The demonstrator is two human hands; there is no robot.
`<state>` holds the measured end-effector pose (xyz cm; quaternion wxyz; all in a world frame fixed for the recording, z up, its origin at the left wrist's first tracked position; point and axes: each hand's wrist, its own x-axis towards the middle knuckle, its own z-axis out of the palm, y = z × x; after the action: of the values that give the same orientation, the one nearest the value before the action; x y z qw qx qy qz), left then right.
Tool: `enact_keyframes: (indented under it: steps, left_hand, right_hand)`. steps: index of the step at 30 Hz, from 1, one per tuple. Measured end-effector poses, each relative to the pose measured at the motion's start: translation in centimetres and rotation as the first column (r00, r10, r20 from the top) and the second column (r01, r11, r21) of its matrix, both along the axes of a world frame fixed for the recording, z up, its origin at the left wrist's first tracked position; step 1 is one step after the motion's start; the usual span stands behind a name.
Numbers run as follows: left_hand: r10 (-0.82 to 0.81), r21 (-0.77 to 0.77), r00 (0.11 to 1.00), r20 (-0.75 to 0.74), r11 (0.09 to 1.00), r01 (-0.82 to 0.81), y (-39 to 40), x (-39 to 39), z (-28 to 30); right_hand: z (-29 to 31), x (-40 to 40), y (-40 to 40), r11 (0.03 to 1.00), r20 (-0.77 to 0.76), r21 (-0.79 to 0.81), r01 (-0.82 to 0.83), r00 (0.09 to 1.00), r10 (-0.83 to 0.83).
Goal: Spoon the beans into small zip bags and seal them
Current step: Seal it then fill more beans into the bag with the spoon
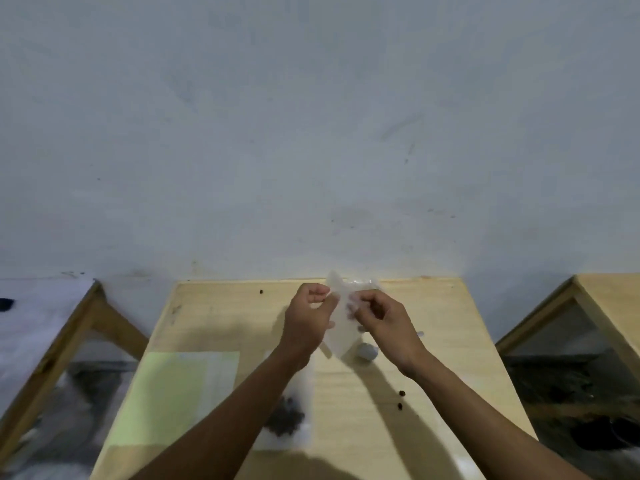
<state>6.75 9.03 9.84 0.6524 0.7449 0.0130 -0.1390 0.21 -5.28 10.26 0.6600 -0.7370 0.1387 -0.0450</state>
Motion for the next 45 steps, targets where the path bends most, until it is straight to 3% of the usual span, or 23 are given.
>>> enact_keyframes:
  steps: [2, 5, 23, 29, 35, 40, 45]
  left_hand:
    - [0.012, -0.206, 0.98, -0.198, 0.977, -0.054, 0.2, -0.2, 0.9]
    - [0.042, -0.289, 0.972, -0.233, 0.951, -0.11, 0.7, -0.5, 2.1]
    - [-0.083, -0.339, 0.97, -0.23, 0.941, 0.0, 1.1, -1.1, 2.3]
    - [-0.049, -0.288, 0.972, -0.23, 0.958, -0.02, 0.3, -1.5, 1.3]
    - [-0.007, -0.24, 0.967, -0.255, 0.969, -0.057, -0.8, -2.4, 0.7]
    - [-0.018, -0.243, 0.97, -0.243, 0.969, -0.043, -0.8, -2.6, 0.0]
    - [-0.03, -0.046, 0.985, -0.168, 0.999, 0.022, -0.4, -2.5, -1.3]
  right_hand:
    - [0.0, 0.4, 1.2, 0.996, -0.015, -0.005, -0.085, 0.996, 0.085]
    - [-0.2, 0.7, 2.2, 0.991, -0.033, 0.021, -0.132, 0.991, 0.133]
    - [0.2, 0.4, 1.6, 0.958, -0.134, 0.27, -0.096, 0.982, 0.136]
    - [-0.3, -0.5, 1.4, 0.953, -0.147, 0.301, -0.036, 0.986, 0.083]
    - [-0.7, -1.2, 1.8, 0.994, -0.035, -0.099, 0.043, 0.998, -0.047]
    - [-1.3, -1.2, 1.4, 0.986, -0.109, -0.159, 0.045, 0.992, -0.063]
    - [-1.5, -1.7, 1.1, 0.962, -0.123, -0.273, 0.002, 0.992, -0.037]
